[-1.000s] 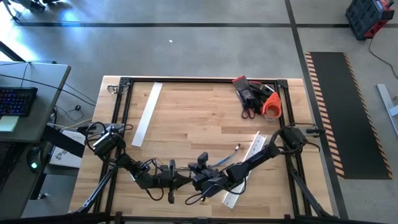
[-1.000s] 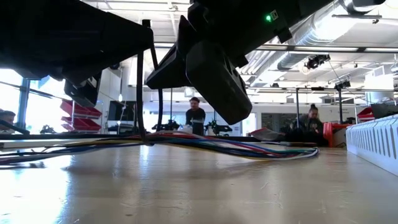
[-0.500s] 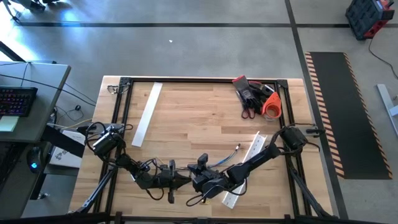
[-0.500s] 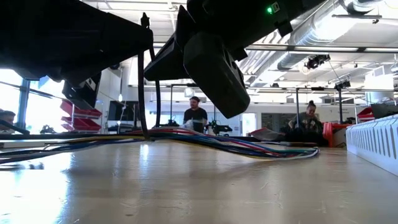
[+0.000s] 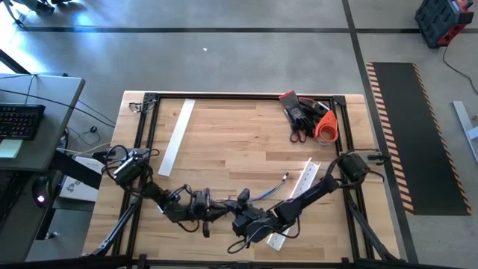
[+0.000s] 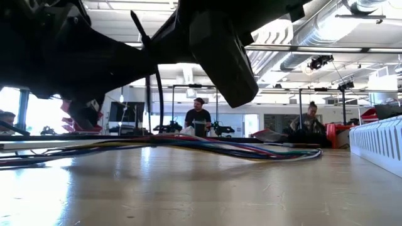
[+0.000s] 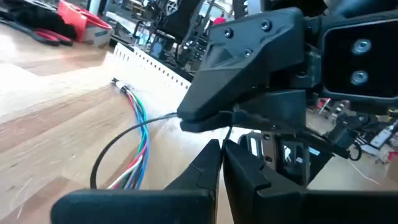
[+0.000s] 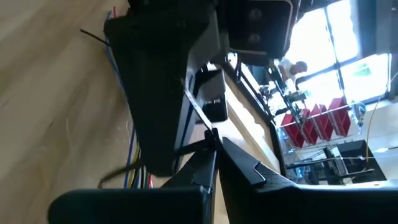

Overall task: Ziptie cables
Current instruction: Wrap the colored cables with the black zip tie

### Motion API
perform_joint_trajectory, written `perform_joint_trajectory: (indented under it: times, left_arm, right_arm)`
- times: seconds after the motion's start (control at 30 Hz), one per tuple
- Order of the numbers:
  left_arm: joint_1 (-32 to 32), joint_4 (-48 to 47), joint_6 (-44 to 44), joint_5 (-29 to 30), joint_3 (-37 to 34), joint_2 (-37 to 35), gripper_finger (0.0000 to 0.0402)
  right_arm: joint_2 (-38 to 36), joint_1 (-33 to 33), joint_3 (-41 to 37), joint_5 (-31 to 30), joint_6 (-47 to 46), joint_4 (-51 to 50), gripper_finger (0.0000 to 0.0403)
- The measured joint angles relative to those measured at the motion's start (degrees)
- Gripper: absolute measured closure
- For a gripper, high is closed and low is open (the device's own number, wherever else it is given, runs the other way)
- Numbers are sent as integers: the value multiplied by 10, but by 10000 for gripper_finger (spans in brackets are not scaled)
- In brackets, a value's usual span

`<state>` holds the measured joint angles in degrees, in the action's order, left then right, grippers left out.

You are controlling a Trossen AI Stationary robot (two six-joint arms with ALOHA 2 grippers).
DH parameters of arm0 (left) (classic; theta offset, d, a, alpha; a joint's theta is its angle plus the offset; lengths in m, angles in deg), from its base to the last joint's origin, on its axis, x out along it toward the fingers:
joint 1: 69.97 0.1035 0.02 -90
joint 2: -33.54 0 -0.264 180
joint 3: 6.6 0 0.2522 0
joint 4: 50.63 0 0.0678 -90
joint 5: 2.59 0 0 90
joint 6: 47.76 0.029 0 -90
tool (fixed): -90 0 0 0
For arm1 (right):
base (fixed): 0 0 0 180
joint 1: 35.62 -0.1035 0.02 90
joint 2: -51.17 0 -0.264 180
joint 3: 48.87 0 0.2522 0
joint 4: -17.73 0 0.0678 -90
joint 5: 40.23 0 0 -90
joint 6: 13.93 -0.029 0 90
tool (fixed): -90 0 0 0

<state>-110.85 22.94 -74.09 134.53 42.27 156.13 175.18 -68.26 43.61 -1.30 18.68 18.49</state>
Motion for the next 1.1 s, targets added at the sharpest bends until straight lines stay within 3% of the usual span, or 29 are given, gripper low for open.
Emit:
perform_joint_trajectory:
  times: [0.3, 0.6, 0.83, 1.1]
  left_arm:
    - [23, -1, 11, -30, 0, 0, 401]
    - [18, -13, 66, -38, 22, 1, 402]
    - [18, -112, 43, -53, 57, 1, 402]
    - [19, -172, 63, -49, 91, 1, 402]
  right_arm:
    - [0, -8, 0, 20, 33, -1, 403]
    - [-2, -9, 1, 32, -33, -18, 398]
    - [-5, -16, 1, 52, -73, -54, 314]
    - [-28, -37, 1, 30, -138, -152, 215]
